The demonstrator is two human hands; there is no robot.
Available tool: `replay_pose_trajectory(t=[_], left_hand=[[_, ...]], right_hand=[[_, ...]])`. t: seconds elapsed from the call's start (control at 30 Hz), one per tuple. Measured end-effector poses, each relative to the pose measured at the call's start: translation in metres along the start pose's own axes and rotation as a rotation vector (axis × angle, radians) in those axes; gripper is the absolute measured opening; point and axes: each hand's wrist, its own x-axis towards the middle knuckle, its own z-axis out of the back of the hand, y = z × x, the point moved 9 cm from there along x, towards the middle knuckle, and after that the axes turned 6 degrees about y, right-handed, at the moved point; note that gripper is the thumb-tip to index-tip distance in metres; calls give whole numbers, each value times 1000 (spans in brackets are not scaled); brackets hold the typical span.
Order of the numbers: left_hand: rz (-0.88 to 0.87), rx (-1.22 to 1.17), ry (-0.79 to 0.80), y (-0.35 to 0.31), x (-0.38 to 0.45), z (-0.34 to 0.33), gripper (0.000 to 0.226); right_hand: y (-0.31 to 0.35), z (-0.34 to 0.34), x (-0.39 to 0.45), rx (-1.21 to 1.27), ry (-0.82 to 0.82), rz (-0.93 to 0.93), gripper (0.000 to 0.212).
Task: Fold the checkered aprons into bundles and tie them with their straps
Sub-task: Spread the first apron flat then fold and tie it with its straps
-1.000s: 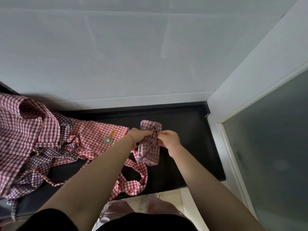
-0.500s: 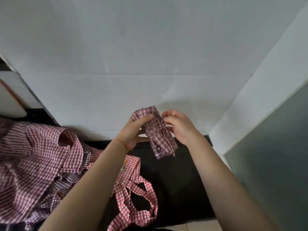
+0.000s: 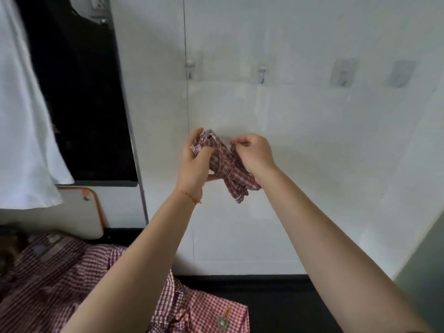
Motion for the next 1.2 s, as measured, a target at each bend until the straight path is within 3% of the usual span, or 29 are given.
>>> replay_pose_trajectory(t=[0.2,0.43,0.9,1.2], left_hand=[[-197,-104,-191,-62,20,32,25],[-225,-169,-302,-122,62,52,44],[-234,-220,-328,-114,82,60,31],[-142,-235,-359,-104,84,62,32]], right_hand=[[91,-17,26,-17,-20,179,13],[177,-29,65,-83,-115,321,5],[184,-38,80,-272,-127,284,11],[189,-51,69,-552,-154,371,14]])
